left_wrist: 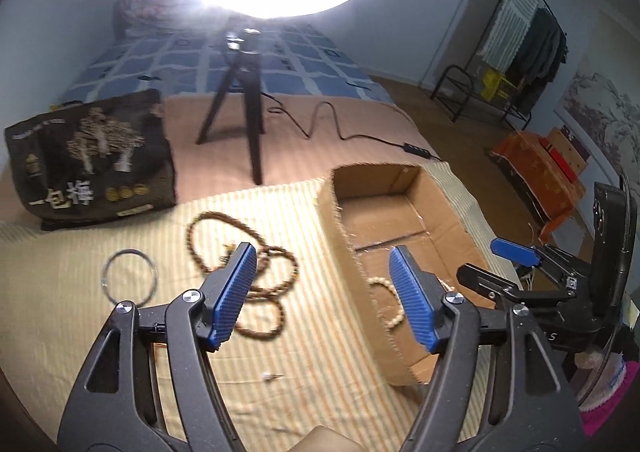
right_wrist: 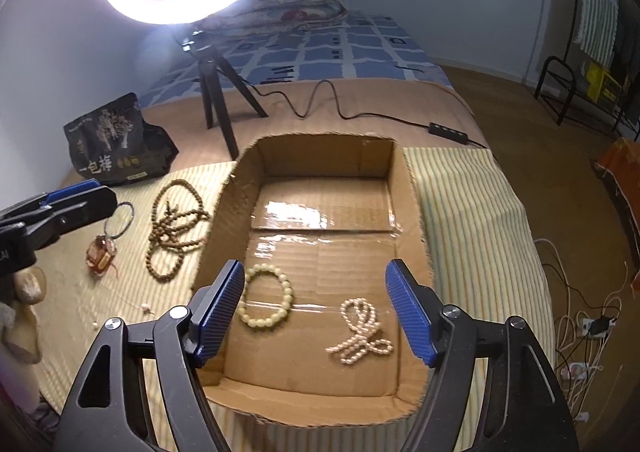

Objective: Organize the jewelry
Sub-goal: 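Move left tool to the red-strap watch while right tool moves to the brown wooden beads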

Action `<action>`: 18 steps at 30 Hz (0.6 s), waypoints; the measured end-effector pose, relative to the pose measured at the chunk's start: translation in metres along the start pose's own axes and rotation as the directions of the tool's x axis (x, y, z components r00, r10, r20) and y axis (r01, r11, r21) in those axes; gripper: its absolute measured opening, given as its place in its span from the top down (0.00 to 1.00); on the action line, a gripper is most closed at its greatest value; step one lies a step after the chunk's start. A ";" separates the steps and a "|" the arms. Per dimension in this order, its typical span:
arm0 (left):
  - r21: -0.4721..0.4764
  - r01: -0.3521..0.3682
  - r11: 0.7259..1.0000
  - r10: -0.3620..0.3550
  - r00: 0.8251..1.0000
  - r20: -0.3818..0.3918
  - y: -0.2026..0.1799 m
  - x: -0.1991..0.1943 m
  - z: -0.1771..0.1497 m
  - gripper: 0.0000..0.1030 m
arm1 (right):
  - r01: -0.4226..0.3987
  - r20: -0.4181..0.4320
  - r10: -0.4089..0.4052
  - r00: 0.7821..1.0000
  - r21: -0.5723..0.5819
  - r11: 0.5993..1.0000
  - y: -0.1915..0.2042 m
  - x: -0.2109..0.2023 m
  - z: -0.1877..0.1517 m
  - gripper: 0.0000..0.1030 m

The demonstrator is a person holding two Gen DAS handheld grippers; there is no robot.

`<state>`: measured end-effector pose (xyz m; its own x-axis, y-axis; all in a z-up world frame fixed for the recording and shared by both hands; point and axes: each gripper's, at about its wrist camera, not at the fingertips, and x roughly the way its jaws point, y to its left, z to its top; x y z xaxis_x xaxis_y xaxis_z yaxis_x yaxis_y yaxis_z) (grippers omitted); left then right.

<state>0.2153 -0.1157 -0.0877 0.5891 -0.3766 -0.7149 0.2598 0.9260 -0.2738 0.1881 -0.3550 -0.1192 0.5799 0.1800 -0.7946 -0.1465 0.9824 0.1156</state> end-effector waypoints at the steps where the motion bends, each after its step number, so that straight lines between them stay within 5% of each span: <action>1: -0.005 -0.004 1.000 0.004 1.000 0.003 0.006 -0.003 0.001 0.31 | -0.008 0.004 0.008 1.000 -0.001 1.000 0.003 0.000 0.001 0.24; 18: -0.170 -0.115 0.979 0.119 0.993 0.011 0.140 -0.056 -0.007 0.31 | -0.133 -0.001 0.134 0.991 -0.039 0.990 0.070 0.014 0.023 0.23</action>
<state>0.2134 0.0351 -0.0899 0.6244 -0.2644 -0.7350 0.0563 0.9538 -0.2953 0.2046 -0.2824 -0.1085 0.5546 0.3095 -0.7724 -0.2534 0.9470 0.1975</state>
